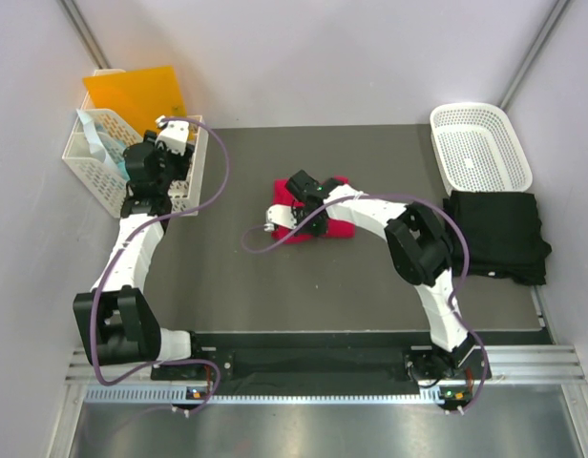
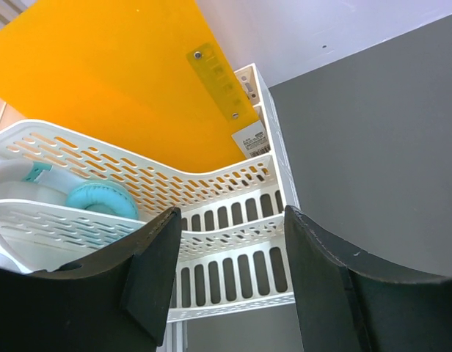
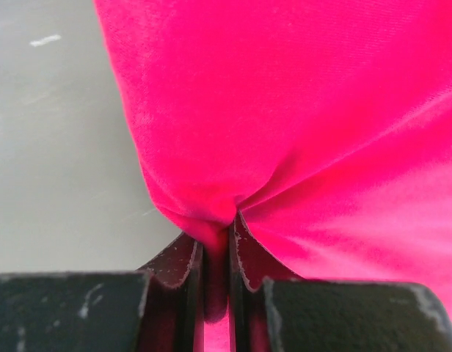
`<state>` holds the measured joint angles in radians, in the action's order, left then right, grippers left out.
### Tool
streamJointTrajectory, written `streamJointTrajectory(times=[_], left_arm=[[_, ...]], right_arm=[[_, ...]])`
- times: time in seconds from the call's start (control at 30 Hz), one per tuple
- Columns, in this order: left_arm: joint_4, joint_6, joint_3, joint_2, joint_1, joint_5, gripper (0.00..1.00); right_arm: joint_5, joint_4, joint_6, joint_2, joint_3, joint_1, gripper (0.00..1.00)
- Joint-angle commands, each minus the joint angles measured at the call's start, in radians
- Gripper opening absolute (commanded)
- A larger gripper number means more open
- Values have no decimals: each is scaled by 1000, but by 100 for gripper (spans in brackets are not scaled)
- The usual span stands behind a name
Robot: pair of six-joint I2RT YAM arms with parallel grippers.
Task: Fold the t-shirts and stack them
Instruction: Neatly place the folded tshirt to the corner
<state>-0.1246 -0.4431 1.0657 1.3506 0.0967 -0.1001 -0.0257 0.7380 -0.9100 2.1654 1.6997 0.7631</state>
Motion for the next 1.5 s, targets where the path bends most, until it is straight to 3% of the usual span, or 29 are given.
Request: streamJointTrajectory(times=[0.0,0.1,0.2,0.77,1.13,1.47], left_arm=[[-66,26,22,-33,6,-41,63],[-58,43,23,-34,8,-59,63],[-50,63,28,-36,8,-72,63],[-20,72,23,-44,6,-98,63],[-9,75,23,-38,5,-118,63],[8,80,28,-45,5,-131,63]], right_arm=[[-226,322,-29,-81,86,-15,0],[-289,454,-84,-88,173,-33,0],[-243,483,-101,-110,231,-47,0],[248,179,-190,-277,342,-139,0],[340,55,-282,-386,345,-269,0],[339,-101,-434,-515,250,-447,0]])
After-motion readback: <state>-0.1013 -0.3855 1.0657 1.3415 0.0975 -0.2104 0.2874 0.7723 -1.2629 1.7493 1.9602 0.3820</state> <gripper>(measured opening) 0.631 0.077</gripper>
